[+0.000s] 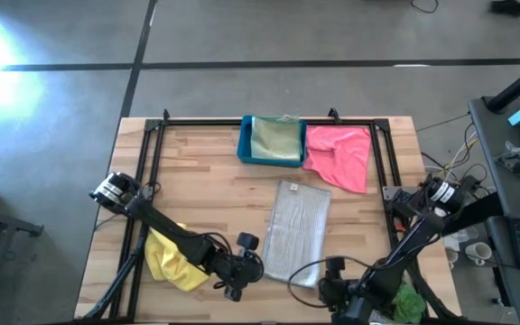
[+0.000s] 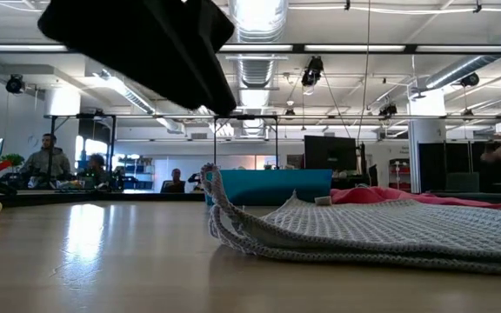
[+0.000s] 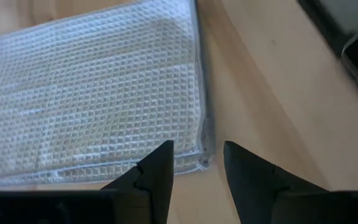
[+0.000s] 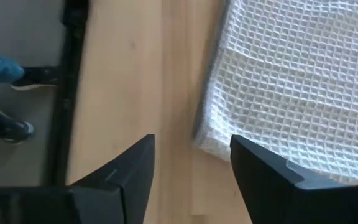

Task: Fold microfiber towels
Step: Fold the gray microfiber cloth

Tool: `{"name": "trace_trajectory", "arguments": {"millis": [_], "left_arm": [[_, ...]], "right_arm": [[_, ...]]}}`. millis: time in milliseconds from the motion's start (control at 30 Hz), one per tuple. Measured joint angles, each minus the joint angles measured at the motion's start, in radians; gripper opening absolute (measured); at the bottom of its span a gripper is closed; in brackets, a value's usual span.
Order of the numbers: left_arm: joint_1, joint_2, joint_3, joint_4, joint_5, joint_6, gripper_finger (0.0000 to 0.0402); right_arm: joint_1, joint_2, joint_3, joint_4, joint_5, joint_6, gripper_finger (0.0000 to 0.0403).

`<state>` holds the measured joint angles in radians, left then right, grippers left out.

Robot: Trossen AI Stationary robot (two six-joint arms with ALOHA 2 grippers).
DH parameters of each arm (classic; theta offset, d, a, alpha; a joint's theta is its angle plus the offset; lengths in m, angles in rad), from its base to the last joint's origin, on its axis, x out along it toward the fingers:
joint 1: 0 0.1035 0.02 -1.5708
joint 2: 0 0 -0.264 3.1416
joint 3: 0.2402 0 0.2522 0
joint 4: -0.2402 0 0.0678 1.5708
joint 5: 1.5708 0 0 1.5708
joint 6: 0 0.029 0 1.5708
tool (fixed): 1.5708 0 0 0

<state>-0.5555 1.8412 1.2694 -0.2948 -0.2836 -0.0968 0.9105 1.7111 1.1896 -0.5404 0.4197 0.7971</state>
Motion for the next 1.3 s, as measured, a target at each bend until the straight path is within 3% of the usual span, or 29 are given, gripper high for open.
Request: {"name": "trace_trajectory", "arguments": {"millis": [133, 367, 633, 900, 1167, 1300], "left_arm": [[0.005, 0.025, 0.000, 0.013, 0.011, 0.076, 0.0125], [0.021, 0.056, -0.003, 0.018, 0.122, 0.138, 0.0125], [0.022, 0.135, -0.011, 0.045, 0.109, 0.166, 0.0125], [0.023, 0.163, -0.013, 0.060, -0.024, 0.162, 0.0125], [0.025, 0.185, -0.014, 0.154, 0.072, 0.241, 0.0125], [0.026, 0.203, -0.008, 0.177, 0.072, 0.235, 0.0125]], "right_arm": [[-0.022, 0.028, 0.000, 0.000, 0.000, -0.027, 0.0202], [-0.068, 0.062, 0.000, 0.002, -0.028, -0.039, 0.0203], [-0.081, 0.079, 0.000, 0.004, -0.094, -0.039, 0.0203], [-0.089, 0.079, -0.016, 0.007, -0.107, -0.048, 0.0203], [-0.099, 0.079, -0.028, 0.026, -0.106, -0.050, 0.0203], [-0.107, 0.079, -0.029, 0.030, -0.106, -0.048, 0.0198]]}}
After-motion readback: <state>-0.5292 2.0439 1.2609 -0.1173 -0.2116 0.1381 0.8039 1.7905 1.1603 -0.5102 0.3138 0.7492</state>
